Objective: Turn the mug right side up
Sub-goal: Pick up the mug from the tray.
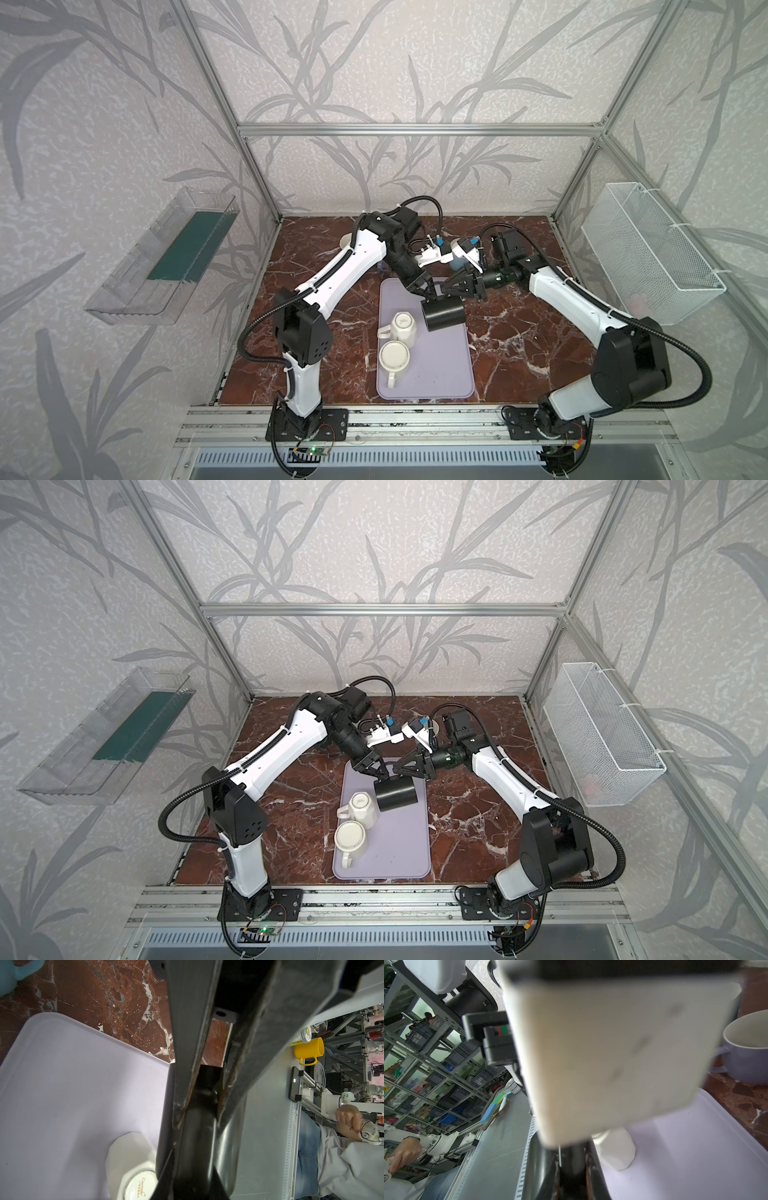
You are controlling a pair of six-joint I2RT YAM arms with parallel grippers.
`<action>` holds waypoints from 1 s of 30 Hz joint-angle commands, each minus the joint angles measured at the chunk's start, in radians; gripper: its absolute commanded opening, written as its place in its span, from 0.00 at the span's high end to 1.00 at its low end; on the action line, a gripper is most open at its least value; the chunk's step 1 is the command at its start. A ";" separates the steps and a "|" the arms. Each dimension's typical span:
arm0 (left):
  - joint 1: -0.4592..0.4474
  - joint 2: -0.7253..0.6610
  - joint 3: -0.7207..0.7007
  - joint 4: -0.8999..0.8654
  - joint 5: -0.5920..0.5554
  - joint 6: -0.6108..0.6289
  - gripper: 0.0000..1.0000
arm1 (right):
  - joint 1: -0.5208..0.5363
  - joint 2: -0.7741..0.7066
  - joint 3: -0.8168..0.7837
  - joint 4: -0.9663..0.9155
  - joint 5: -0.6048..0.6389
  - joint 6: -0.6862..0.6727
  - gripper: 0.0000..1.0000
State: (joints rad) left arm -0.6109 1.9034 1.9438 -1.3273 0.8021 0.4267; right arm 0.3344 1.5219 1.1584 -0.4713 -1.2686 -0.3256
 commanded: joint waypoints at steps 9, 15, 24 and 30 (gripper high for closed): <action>-0.006 -0.112 -0.187 0.219 -0.097 -0.112 1.00 | -0.045 -0.098 -0.067 0.242 -0.008 0.197 0.79; -0.003 -0.180 -0.270 0.342 -0.134 -0.178 1.00 | -0.066 -0.138 -0.088 0.300 0.040 0.268 0.73; 0.005 -0.277 -0.419 0.564 -0.224 -0.303 1.00 | -0.099 -0.189 -0.100 0.340 0.180 0.381 0.63; 0.016 -0.388 -0.546 0.783 -0.305 -0.374 1.00 | -0.126 -0.172 -0.098 0.288 0.290 0.479 0.63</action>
State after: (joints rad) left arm -0.6022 1.5970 1.4010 -0.7261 0.5201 0.0990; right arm 0.2203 1.3525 1.0607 -0.1581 -1.0592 0.0845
